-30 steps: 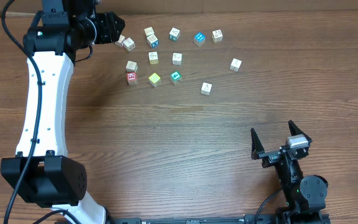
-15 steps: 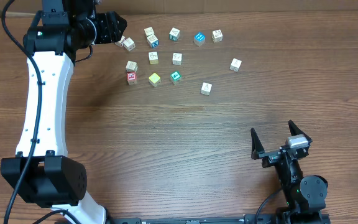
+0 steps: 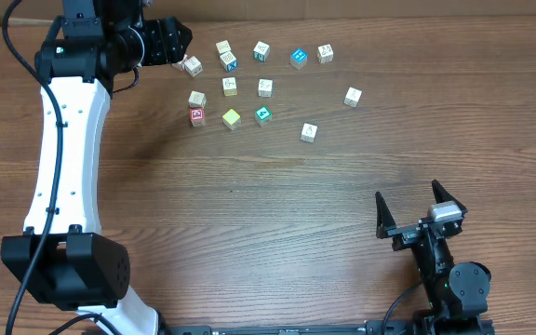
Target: Form a horizontal line
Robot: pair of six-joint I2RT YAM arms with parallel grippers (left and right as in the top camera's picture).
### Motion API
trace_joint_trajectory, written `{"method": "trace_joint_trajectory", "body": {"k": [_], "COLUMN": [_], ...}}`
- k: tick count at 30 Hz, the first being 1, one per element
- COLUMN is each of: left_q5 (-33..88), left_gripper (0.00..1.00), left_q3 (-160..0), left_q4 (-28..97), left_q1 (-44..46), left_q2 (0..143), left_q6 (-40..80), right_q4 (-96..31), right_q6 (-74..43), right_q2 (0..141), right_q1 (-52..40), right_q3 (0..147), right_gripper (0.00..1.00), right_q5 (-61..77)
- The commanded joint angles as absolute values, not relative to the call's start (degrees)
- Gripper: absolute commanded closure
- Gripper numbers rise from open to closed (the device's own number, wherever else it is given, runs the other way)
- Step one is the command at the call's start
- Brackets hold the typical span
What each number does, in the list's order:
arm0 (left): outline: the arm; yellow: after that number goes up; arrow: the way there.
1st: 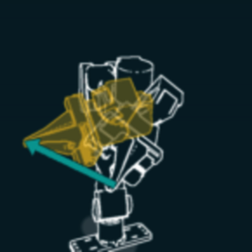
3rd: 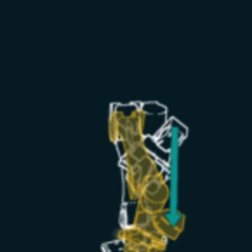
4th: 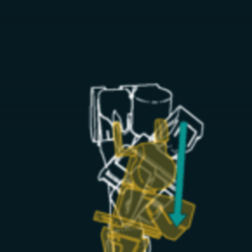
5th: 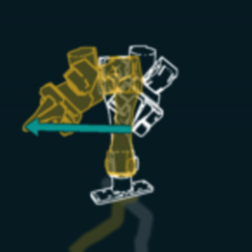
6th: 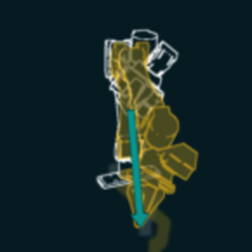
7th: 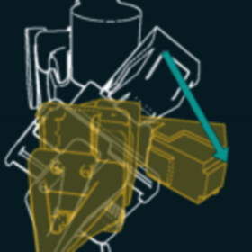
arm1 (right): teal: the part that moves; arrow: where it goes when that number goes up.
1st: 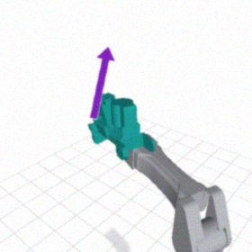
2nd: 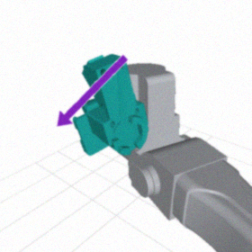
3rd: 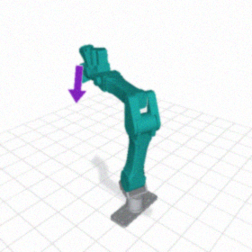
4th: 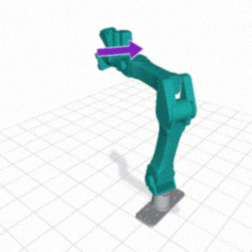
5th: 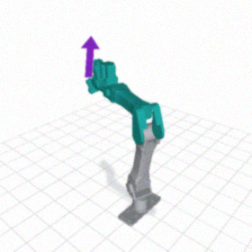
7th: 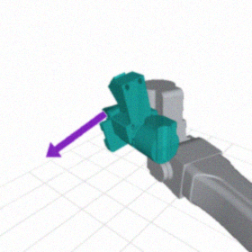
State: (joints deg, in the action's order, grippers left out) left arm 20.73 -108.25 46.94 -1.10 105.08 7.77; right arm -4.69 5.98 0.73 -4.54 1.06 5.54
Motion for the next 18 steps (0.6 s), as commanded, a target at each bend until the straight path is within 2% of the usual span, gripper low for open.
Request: {"method": "trace_joint_trajectory", "body": {"k": [1,5,10,18], "left_q5": [20.3,20.3,19.7,17.3], "left_gripper": [0.21,0.15,0.0,0.0], "left_q3": [-107.7,-107.7,-107.7,-107.7], "left_q4": [46.9,46.9,46.9,46.9], "left_q1": [-1.0,-1.0,-1.0,-0.2], "left_q2": [105.6,105.6,105.6,105.6], "left_q6": [7.9,7.9,7.9,7.7], "right_q4": [-4.4,-4.4,-4.4,-4.4], "right_q6": [6.1,6.1,6.1,6.1], "right_q2": [0.2,0.2,0.2,0.2], "right_q1": [-4.4,-4.4,-4.4,-4.4], "right_q3": [0.5,0.5,0.5,0.5], "right_gripper": [0.0,0.0,0.0,0.0], "right_q5": [5.5,5.5,5.5,5.5]}}
